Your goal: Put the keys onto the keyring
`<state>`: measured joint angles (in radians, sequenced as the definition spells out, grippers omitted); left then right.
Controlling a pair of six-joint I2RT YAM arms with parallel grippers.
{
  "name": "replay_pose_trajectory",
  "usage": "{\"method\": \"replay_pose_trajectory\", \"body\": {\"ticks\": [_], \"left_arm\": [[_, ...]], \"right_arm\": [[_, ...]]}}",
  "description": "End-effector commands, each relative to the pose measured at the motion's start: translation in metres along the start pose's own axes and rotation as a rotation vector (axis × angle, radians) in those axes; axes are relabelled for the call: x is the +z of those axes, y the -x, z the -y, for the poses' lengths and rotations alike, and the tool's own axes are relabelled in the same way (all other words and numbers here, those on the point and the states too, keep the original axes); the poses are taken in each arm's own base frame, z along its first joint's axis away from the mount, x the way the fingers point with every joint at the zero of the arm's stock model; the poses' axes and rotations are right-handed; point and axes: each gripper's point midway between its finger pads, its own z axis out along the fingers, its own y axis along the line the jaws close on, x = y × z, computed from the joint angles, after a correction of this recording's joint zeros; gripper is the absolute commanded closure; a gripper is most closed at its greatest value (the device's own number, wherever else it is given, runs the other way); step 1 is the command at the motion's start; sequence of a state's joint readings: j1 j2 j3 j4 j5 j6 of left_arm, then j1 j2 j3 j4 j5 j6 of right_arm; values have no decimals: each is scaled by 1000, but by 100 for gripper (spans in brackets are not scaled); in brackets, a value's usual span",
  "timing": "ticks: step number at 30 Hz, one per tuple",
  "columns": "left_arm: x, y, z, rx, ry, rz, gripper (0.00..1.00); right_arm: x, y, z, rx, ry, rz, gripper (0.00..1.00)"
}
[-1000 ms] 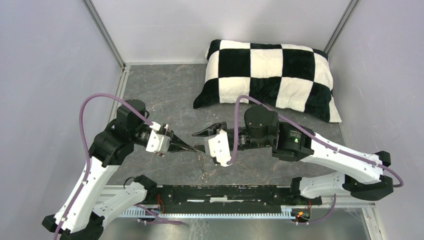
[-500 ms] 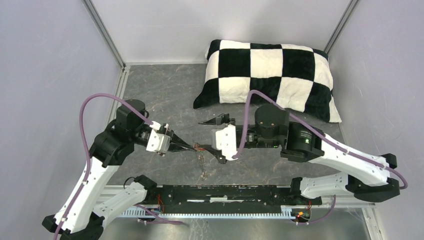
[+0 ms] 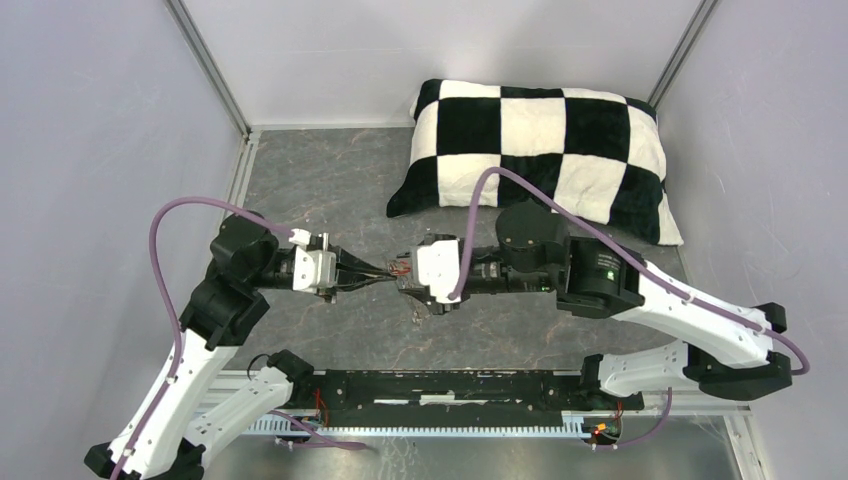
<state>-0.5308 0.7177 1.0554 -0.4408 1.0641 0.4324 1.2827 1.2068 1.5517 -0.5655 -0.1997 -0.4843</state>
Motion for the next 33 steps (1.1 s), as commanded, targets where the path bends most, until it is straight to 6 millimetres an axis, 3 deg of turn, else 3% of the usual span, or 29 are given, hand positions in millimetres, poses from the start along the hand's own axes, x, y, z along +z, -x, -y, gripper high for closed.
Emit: {"method": "replay_pose_trajectory", "body": {"ticks": [1,8,15,23,33], "left_arm": [[0,16,-9,3,48,38,98],[-2,14,-5,22,40,33,98],[-2,14,-4,29,40,33,98],[-3,14,-2,38,40,34,98],[-4,13,-1,42,35,32,98]], "right_arm": [[1,10,9,30,-26,-10,48],[0,16,16,24,-56,12,51],[6,7,12,37,-34,-18,57],[10,6,13,43,-36,-27,70],[10,2,14,37,-39,-51,93]]}}
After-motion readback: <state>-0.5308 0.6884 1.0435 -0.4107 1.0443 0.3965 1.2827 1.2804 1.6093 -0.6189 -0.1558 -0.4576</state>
